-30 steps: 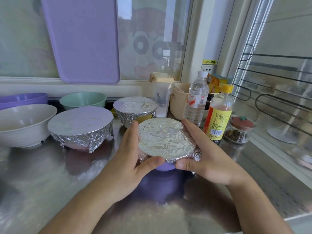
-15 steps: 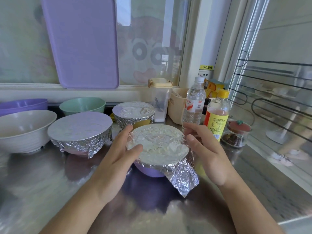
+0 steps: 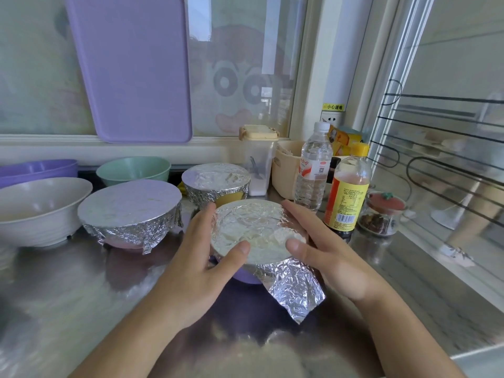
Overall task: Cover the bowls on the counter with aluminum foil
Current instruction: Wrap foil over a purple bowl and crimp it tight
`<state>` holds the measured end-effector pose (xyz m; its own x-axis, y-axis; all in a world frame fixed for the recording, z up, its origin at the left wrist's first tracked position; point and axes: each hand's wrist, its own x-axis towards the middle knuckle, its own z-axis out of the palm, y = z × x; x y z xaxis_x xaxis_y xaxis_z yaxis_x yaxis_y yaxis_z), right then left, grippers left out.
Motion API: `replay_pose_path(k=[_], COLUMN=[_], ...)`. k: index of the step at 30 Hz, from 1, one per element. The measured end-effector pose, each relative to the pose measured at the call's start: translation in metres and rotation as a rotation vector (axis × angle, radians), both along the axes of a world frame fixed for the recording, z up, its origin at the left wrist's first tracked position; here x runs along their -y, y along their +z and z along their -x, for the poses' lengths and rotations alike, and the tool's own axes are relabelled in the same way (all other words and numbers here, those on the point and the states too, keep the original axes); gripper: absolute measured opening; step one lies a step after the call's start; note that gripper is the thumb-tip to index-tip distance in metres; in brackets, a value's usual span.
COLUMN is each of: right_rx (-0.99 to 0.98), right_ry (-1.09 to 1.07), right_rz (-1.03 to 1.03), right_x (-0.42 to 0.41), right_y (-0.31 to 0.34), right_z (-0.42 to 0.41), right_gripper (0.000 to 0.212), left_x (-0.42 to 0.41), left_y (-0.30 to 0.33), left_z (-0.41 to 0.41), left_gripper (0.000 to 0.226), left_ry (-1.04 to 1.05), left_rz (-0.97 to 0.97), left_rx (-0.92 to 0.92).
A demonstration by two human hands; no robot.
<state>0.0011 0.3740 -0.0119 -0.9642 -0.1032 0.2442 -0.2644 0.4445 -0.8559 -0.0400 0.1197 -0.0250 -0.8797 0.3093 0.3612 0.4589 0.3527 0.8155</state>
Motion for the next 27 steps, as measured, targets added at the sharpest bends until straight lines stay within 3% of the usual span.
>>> replay_pose_path(k=[4, 9, 27], right_rx=[-0.020, -0.067, -0.132], right_ry=[0.015, -0.024, -0.095], right_rz=[-0.144, -0.221, -0.349], right_x=[-0.001, 0.003, 0.008], right_y=[0.000, -0.001, 0.000], right_z=[-0.001, 0.000, -0.001], right_gripper=[0.129, 0.134, 0.139], left_x=[-0.001, -0.003, -0.006], left_y=[0.003, 0.000, -0.002], left_z=[-0.004, -0.005, -0.006], left_gripper=[0.108, 0.147, 0.144], left_ry=[-0.013, 0.001, 0.053], left_rz=[-0.003, 0.055, 0.138], left_rx=[0.032, -0.036, -0.134])
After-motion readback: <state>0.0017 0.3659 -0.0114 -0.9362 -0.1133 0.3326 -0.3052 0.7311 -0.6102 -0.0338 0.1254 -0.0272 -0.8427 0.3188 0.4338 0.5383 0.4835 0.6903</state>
